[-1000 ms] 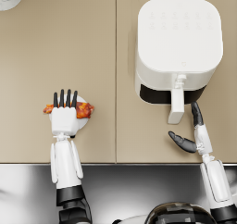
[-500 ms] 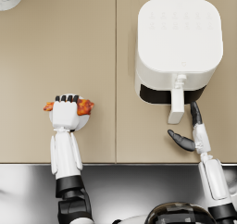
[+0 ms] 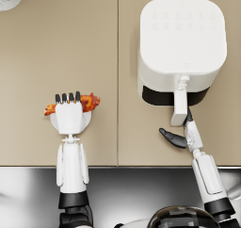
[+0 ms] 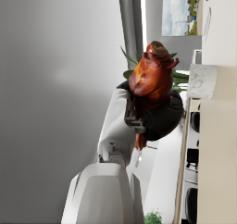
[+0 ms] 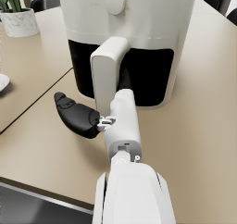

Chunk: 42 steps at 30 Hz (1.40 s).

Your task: Pick up the drumstick and place it into the air fryer

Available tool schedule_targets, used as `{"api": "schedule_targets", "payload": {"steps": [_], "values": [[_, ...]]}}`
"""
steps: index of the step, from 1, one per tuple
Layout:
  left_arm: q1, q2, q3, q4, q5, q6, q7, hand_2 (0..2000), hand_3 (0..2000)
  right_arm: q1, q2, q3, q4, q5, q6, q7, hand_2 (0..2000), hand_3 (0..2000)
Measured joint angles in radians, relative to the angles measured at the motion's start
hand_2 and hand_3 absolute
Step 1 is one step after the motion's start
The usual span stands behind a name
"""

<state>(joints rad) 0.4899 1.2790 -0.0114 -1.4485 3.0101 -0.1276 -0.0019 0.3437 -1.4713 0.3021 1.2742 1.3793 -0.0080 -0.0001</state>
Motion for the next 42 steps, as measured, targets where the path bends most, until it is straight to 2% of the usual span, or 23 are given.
{"api": "schedule_targets", "payload": {"steps": [4,5,6,10,11,12,13,18,26,29,34,41,42], "values": [[-0.015,0.004,0.008,-0.071,0.000,0.027,0.003,2000,2000,0.024,-0.001,0.012,-0.015,0.003,-0.025,-0.001,0,0],[-0.020,0.005,0.009,-0.084,0.000,0.029,0.003,2000,2000,0.026,0.001,0.016,-0.013,0.003,-0.028,-0.001,1361,327],[-0.025,0.006,0.009,-0.097,0.000,0.032,0.003,2000,2000,0.028,0.004,0.020,-0.008,0.003,-0.054,-0.002,2000,653],[-0.045,0.008,0.017,-0.141,0.000,0.039,0.003,2000,2000,0.025,0.014,0.051,0.019,0.003,-0.157,-0.004,2000,1960],[-0.050,0.008,0.019,-0.147,-0.043,0.036,0.004,2000,2000,0.019,0.019,0.058,0.031,0.003,-0.156,-0.005,2000,2000],[-0.054,0.009,0.022,-0.155,-0.087,0.035,0.004,2000,2000,0.009,0.029,0.058,0.044,0.003,-0.106,-0.004,2000,2000],[-0.057,0.010,0.024,-0.162,-0.131,0.032,0.004,2000,2000,0.000,0.041,0.060,0.060,0.003,-0.082,-0.005,2000,2000],[-0.069,0.014,0.033,-0.202,-0.349,0.034,0.005,2000,2000,-0.054,0.105,0.090,0.149,0.005,-0.036,-0.007,2000,2000],[-0.041,0.029,0.061,-0.275,-0.688,0.036,0.006,2000,2000,-0.124,0.224,0.150,0.279,0.005,-0.010,0.000,2000,2000],[-0.027,0.037,0.078,-0.291,-0.738,0.038,0.007,2000,2000,-0.138,0.290,0.183,0.324,0.005,0.019,0.006,2000,2000],[-0.029,0.043,0.107,-0.325,-0.762,0.039,0.007,2000,2000,-0.138,0.444,0.274,0.416,0.005,0.041,0.007,2000,2000],[-0.038,0.052,0.155,-0.404,-0.766,0.039,0.007,2000,2000,-0.100,0.682,0.456,0.560,0.003,0.002,0.010,2000,2000],[-0.034,0.056,0.163,-0.412,-0.767,0.039,0.007,2000,2000,-0.117,0.697,0.456,0.584,0.003,-0.001,0.008,2000,2000]]}}
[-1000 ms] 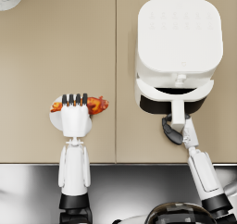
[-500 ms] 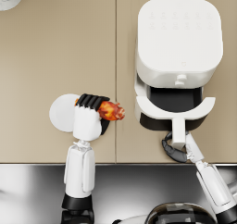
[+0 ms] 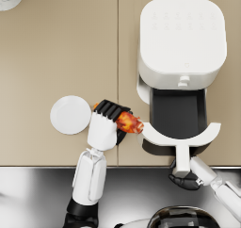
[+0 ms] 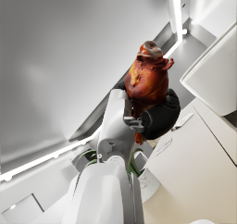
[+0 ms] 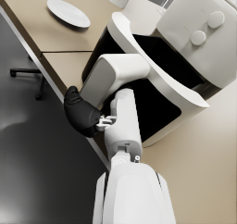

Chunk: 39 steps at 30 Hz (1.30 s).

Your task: Pick up the drumstick and place it into the air fryer

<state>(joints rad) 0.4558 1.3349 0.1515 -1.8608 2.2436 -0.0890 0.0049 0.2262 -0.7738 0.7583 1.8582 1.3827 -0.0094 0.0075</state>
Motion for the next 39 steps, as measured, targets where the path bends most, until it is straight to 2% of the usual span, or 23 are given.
{"api": "schedule_targets", "payload": {"steps": [6,9,12,13,19,20,21,23,25,28,34,39], "values": [[0.047,0.043,0.075,-0.032,0.000,-0.004,0.000,2000,2000,-0.028,0.060,0.045,0.057,-0.001,-0.022,-0.002,2000,2000],[0.079,0.090,0.142,-0.017,0.000,-0.006,0.000,2000,2000,-0.028,0.066,0.057,0.057,-0.002,-0.018,-0.002,2000,2000],[0.126,0.159,0.201,0.035,0.000,-0.006,0.000,2000,2000,-0.031,0.068,0.062,0.056,-0.002,-0.014,-0.003,2000,2000],[0.189,0.111,0.293,0.055,-0.001,-0.002,-0.001,2000,2000,-0.032,0.069,0.065,0.056,-0.002,-0.015,-0.003,2000,2000],[0.266,0.184,0.344,0.188,0.000,0.003,0.000,2000,2000,-0.033,0.064,0.071,0.046,-0.002,-0.013,-0.005,2000,2000],[0.274,0.193,0.350,0.210,0.000,0.004,0.000,639,1673,-0.034,0.062,0.072,0.042,-0.002,-0.009,-0.005,2000,2000],[0.280,0.200,0.355,0.232,0.000,0.022,-0.001,0,1347,-0.034,0.062,0.072,0.040,-0.002,-0.008,-0.005,2000,2000],[0.279,0.204,0.365,0.260,0.000,0.045,-0.002,0,693,-0.033,0.057,0.072,0.037,-0.002,0.001,-0.004,2000,2000],[0.258,0.194,0.371,0.258,0.000,0.057,-0.003,0,40,-0.030,0.045,0.069,0.035,-0.001,0.049,-0.006,2000,2000],[0.191,0.152,0.349,0.197,0.000,0.073,-0.004,0,0,-0.035,0.055,0.075,0.042,-0.003,0.052,0.002,2000,2000],[-0.004,0.006,0.194,-0.004,0.000,0.086,-0.005,0,0,0.002,0.032,0.078,0.000,-0.006,0.066,0.008,2000,2000],[-0.128,-0.048,0.015,-0.075,0.000,0.088,-0.005,0,0,0.070,-0.015,0.074,-0.082,-0.009,0.107,0.005,2000,2000]]}}
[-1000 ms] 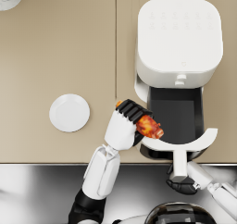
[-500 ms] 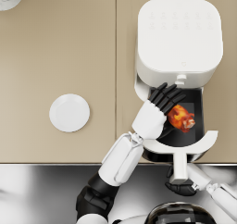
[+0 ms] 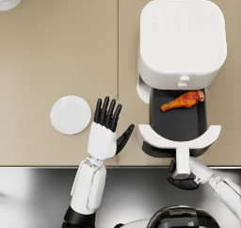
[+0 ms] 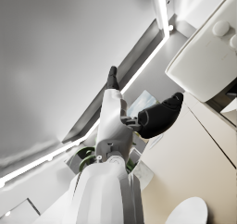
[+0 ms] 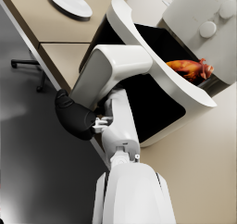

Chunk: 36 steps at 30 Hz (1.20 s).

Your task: Pick up the drumstick and place it into the air fryer

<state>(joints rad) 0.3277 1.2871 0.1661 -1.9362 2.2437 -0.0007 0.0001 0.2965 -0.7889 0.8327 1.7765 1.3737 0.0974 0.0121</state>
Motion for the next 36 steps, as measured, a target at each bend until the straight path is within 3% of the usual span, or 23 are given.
{"api": "schedule_targets", "payload": {"steps": [5,13,29,30,31,36], "values": [[-0.061,-0.008,-0.133,-0.039,0.000,0.000,0.000,0,0,0.076,-0.049,0.003,-0.092,0.003,0.041,-0.007,2000,2000],[-0.077,-0.006,-0.220,-0.072,0.000,0.001,0.000,0,0,0.187,-0.135,0.003,-0.252,0.008,0.098,-0.010,2000,2000],[-0.039,-0.006,-0.229,-0.025,0.000,0.001,0.000,0,0,0.425,-0.299,0.036,-0.598,0.011,0.138,-0.004,2000,2000],[-0.040,-0.005,-0.226,-0.024,0.000,0.001,0.000,0,0,0.376,-0.368,-0.090,-0.631,0.012,0.163,-0.005,2000,2000],[-0.041,-0.005,-0.223,-0.023,0.000,0.001,0.000,0,0,0.392,-0.382,-0.092,-0.663,0.011,0.177,-0.001,2000,2000],[-0.036,-0.003,-0.209,-0.015,0.000,0.001,0.000,0,0,0.512,-0.426,-0.023,-0.827,0.011,0.177,0.022,2000,2000]]}}
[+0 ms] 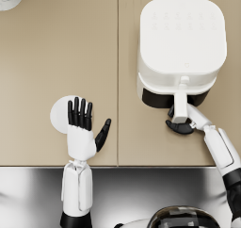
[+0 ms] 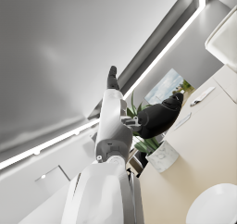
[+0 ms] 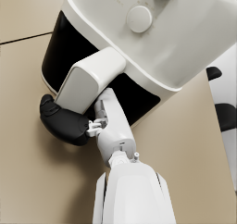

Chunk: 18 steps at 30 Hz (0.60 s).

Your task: Pick up the drumstick and place it into the air fryer

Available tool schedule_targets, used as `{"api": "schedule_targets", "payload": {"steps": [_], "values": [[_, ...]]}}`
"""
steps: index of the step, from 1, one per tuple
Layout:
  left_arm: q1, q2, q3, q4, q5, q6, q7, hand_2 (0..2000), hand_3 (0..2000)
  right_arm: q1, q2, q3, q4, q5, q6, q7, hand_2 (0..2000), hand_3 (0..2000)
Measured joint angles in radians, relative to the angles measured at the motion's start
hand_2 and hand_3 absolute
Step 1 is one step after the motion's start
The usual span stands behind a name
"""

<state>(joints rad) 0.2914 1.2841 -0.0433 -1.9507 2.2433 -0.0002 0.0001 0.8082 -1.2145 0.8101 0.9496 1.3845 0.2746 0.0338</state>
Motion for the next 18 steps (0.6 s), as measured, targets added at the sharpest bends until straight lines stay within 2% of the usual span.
{"api": "schedule_targets", "payload": {"steps": [1,3,4,6,8,18], "values": [[0.002,0.001,0.002,0.003,0.000,0.000,0.000,0,0,0.022,-0.009,0.014,-0.032,-0.001,0.002,0.004,2000,2000],[0.007,0.002,0.004,0.010,0.000,0.000,0.000,0,0,0.027,-0.052,-0.028,-0.087,0.000,0.007,0.001,2000,2000],[0.009,0.002,0.005,0.014,0.000,0.000,0.000,0,0,0.045,-0.053,-0.010,-0.109,-0.001,0.027,0.010,2000,2000],[0.010,0.003,0.006,0.020,0.000,0.000,0.000,0,0,0.044,-0.069,-0.044,-0.130,-0.002,0.090,0.011,2000,2000],[0.008,0.004,0.006,0.024,0.000,0.000,0.000,0,0,0.043,-0.075,-0.062,-0.137,-0.002,0.125,0.003,2000,2000],[0.006,0.004,0.005,0.028,0.000,0.000,0.000,0,0,0.041,-0.082,-0.078,-0.142,-0.002,0.141,-0.013,2000,2000]]}}
